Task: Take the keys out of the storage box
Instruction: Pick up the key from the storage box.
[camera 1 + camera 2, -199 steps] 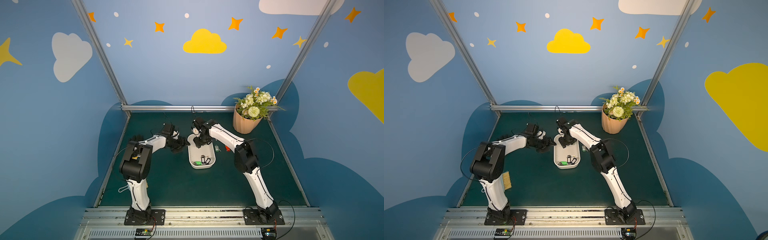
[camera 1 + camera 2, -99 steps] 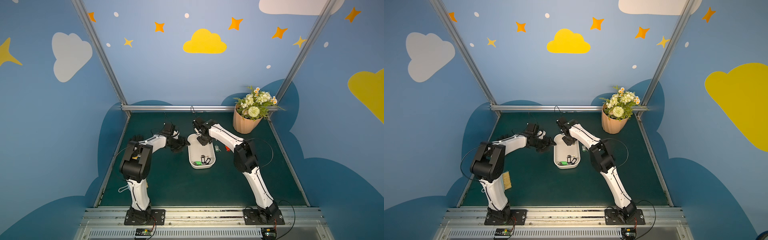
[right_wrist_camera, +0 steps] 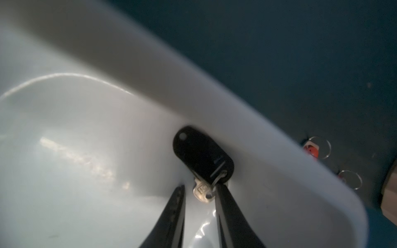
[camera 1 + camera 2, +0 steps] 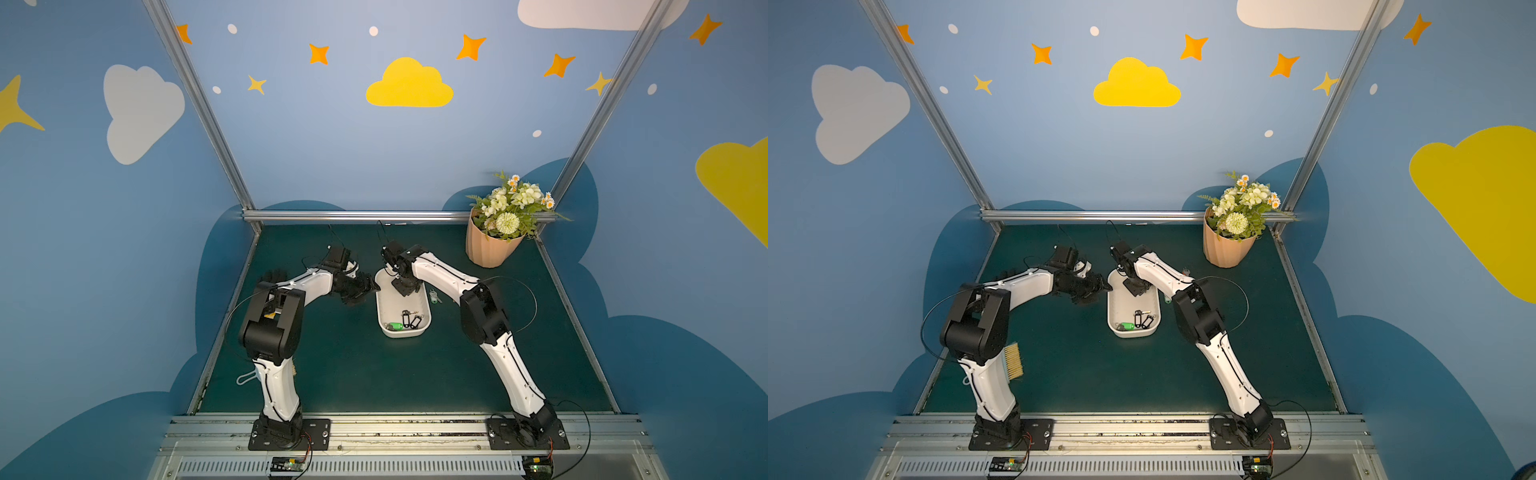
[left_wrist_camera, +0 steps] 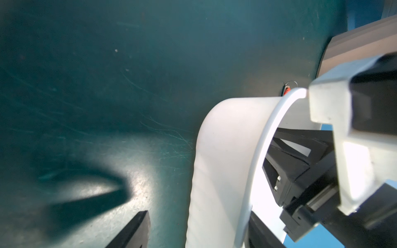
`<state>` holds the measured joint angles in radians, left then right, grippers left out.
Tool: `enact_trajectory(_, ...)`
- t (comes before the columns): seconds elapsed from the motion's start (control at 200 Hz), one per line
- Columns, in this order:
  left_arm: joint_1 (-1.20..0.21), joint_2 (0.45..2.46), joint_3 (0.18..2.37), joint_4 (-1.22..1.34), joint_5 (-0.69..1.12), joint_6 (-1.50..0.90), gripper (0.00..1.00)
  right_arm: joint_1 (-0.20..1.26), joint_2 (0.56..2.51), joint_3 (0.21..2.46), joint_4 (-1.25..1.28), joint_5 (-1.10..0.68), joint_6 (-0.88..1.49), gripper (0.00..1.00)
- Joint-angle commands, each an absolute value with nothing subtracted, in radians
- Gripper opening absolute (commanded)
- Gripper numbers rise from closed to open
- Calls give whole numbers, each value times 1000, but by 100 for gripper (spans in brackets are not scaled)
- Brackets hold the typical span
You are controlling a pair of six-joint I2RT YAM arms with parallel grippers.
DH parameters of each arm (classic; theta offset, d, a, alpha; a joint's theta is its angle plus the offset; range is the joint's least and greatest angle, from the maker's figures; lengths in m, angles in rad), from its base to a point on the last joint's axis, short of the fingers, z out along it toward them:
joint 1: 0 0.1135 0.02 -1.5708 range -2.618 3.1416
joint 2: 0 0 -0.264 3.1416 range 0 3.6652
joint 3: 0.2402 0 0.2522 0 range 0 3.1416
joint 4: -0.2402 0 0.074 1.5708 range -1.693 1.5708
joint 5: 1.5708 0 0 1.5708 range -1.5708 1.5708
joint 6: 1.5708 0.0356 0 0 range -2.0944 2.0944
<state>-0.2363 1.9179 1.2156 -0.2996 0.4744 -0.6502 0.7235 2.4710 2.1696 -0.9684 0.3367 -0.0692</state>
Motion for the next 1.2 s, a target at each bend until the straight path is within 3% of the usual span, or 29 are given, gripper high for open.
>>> enact_trajectory(0.0,-237,1941,1238,-319,470,-631,73,718,2499,2186,-977,359,-69,28)
enact_trajectory(0.18,-237,1941,1238,-321,470,-632,73,709,2502,2183,-977,343,-66,24)
enact_trajectory(0.491,-234,1941,1243,-324,467,-632,73,702,2494,2183,-976,326,-67,0)
enact_trajectory(0.876,-237,1916,1249,-323,472,-631,74,704,2360,2121,-977,234,-36,0)
enact_trajectory(1.196,-236,1833,1231,-288,467,-607,83,705,2174,1996,-979,169,5,0)
